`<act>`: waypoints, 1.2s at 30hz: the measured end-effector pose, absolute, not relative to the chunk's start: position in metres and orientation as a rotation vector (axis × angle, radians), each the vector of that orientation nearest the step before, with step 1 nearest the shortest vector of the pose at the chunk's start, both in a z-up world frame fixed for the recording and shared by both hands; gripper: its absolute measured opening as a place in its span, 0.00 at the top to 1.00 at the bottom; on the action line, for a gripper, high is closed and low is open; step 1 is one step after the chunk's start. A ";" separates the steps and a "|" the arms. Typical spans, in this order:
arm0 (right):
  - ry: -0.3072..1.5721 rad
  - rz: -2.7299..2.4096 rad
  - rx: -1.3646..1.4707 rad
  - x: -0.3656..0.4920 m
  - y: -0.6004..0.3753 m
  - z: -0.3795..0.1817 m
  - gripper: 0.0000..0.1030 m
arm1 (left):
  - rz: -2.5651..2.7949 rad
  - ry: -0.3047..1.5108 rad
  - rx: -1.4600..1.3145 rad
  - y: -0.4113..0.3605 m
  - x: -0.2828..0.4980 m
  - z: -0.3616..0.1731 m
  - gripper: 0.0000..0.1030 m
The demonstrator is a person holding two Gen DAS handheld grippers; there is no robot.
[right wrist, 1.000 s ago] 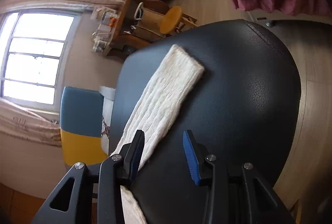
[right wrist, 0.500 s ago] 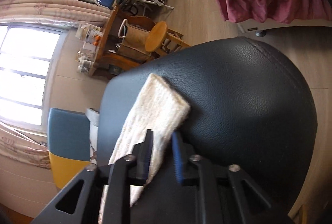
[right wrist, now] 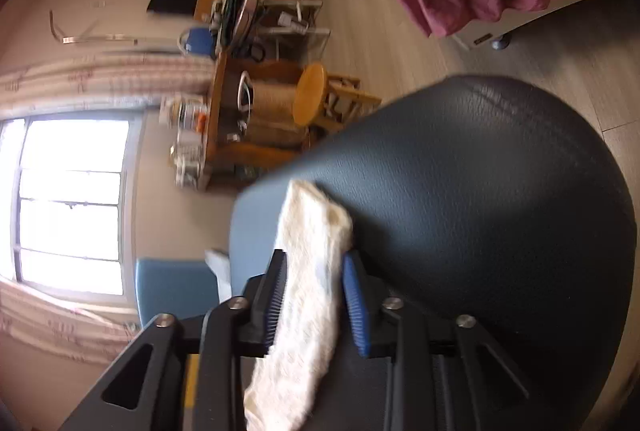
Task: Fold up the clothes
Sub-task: 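Grasp the cream sweater sleeve cuff with the right gripper and lift it, then hold the cuff out with the right gripper while the left gripper grasps the cuff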
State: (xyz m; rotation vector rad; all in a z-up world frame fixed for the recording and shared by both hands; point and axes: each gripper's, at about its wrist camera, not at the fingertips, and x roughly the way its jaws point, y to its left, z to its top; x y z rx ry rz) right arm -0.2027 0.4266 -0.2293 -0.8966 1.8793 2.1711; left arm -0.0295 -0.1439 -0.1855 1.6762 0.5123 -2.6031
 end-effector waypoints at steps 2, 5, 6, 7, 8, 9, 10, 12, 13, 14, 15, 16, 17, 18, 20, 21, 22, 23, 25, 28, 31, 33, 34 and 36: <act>1.831 2.181 -0.925 -0.210 0.425 -0.227 0.69 | -2.602 0.512 1.680 -0.144 -0.029 -0.185 0.76; 1.688 2.275 -0.973 -0.223 0.418 -0.220 0.69 | -2.616 0.477 1.693 -0.143 -0.030 -0.185 0.76; 1.636 2.297 -1.017 -0.228 0.415 -0.218 0.71 | -2.619 0.472 1.692 -0.143 -0.030 -0.185 0.76; 1.581 2.312 -1.062 -0.232 0.413 -0.215 0.79 | -2.620 0.471 1.692 -0.143 -0.029 -0.185 0.76; 1.529 2.311 -1.100 -0.235 0.412 -0.213 0.83 | -2.618 0.476 1.693 -0.143 -0.029 -0.185 0.76; 1.497 2.318 -1.123 -0.236 0.412 -0.211 0.93 | -2.614 0.486 1.695 -0.144 -0.029 -0.185 0.76; 1.481 2.344 -1.136 -0.237 0.411 -0.211 0.93 | -2.610 0.496 1.697 -0.144 -0.029 -0.185 0.76; 1.443 2.400 -1.158 -0.238 0.408 -0.208 0.94 | -2.596 0.522 1.708 -0.146 -0.031 -0.185 0.76; 1.461 2.425 -1.155 -0.238 0.406 -0.207 0.94 | -2.589 0.534 1.715 -0.147 -0.032 -0.185 0.76; 1.493 2.454 -1.147 -0.238 0.404 -0.205 0.94 | -2.581 0.544 1.722 -0.148 -0.032 -0.185 0.75; 1.513 2.493 -1.143 -0.239 0.400 -0.201 0.94 | -2.576 0.554 1.728 -0.148 -0.033 -0.184 0.75; 1.505 2.533 -1.153 -0.241 0.394 -0.197 0.94 | -2.573 0.561 1.734 -0.149 -0.034 -0.184 0.75; 1.498 2.573 -1.163 -0.242 0.387 -0.193 0.94 | -2.568 0.569 1.739 -0.150 -0.035 -0.184 0.75; 1.506 2.605 -1.167 -0.244 0.379 -0.188 0.94 | -2.564 0.577 1.741 -0.150 -0.035 -0.184 0.75; 1.533 2.668 -1.177 -0.248 0.363 -0.177 0.94 | -2.562 0.591 1.739 -0.151 -0.035 -0.184 0.74; 1.543 2.701 -1.185 -0.250 0.354 -0.171 0.94 | -2.561 0.601 1.737 -0.152 -0.035 -0.183 0.74; 1.534 2.741 -1.204 -0.252 0.342 -0.164 0.94 | -2.559 0.614 1.735 -0.153 -0.034 -0.182 0.74; 1.531 2.780 -1.229 -0.254 0.329 -0.158 0.94 | -2.557 0.626 1.733 -0.154 -0.034 -0.182 0.74; 1.510 2.868 -1.309 -0.256 0.294 -0.148 0.94 | -2.562 0.661 1.719 -0.156 -0.034 -0.177 0.74; 1.326 3.019 -1.502 -0.252 0.223 -0.139 0.94 | -2.588 0.798 1.708 -0.161 -0.042 -0.167 0.74; 1.107 3.104 -1.692 -0.240 0.158 -0.149 0.94 | -2.618 0.972 1.709 -0.164 -0.057 -0.154 0.74; 0.983 3.122 -1.805 -0.231 0.122 -0.163 0.94 | -2.629 1.077 1.703 -0.165 -0.071 -0.144 0.74; 0.919 3.128 -1.861 -0.227 0.104 -0.169 0.94 | -2.635 1.109 1.701 -0.163 -0.080 -0.139 0.73; 0.798 3.134 -1.936 -0.216 0.080 -0.182 0.94 | -2.636 1.170 1.719 -0.159 -0.099 -0.134 0.70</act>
